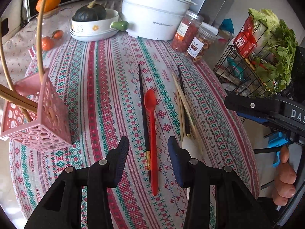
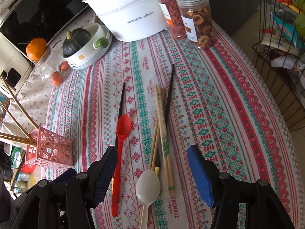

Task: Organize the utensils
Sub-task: 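Move the left tool over the red plastic spoon, then close the left tool on the red spoon handle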

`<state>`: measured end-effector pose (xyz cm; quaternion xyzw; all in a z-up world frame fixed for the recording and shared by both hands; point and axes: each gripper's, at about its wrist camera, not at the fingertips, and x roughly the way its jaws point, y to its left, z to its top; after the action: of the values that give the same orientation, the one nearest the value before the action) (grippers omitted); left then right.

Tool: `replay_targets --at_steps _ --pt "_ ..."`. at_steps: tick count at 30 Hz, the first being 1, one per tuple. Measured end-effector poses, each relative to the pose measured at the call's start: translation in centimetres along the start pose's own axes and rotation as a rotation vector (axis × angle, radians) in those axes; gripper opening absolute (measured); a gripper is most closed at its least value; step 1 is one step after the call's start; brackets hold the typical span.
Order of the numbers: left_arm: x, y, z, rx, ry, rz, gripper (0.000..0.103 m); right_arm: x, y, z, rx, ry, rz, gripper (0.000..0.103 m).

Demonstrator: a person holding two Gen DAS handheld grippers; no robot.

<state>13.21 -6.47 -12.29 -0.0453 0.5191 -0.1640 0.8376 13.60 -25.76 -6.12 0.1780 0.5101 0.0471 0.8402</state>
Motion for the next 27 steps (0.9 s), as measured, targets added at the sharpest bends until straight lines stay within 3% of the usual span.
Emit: replay_targets --at_steps 6,10,16,18,19,22,27 --pt "3.8 -1.7 2.5 0.030 0.044 0.015 0.042 -0.5 -0.9 0.3 0.041 -0.010 0.030 0.066" --pt "6.0 -2.6 3.9 0.071 0.078 0.072 0.039 -0.6 -1.8 0.6 0.077 -0.011 0.039 0.066" --pt "8.2 -3.5 4.3 0.133 0.141 0.145 0.020 -0.7 -1.6 0.7 0.068 -0.008 0.057 0.066" --pt "8.7 -3.7 4.2 0.146 0.166 0.147 0.008 -0.8 -1.4 0.8 0.062 -0.012 0.059 0.066" --pt "9.0 -3.8 4.1 0.159 0.175 0.159 0.008 -0.8 -1.5 0.8 0.062 -0.013 0.057 0.066" --pt "8.7 -3.9 3.9 0.171 0.150 0.156 0.008 -0.8 -1.9 0.8 0.072 -0.015 0.052 0.066" --pt "5.1 -3.1 3.6 0.128 0.059 0.056 0.008 -0.5 -2.0 0.5 0.069 0.000 0.033 0.066"
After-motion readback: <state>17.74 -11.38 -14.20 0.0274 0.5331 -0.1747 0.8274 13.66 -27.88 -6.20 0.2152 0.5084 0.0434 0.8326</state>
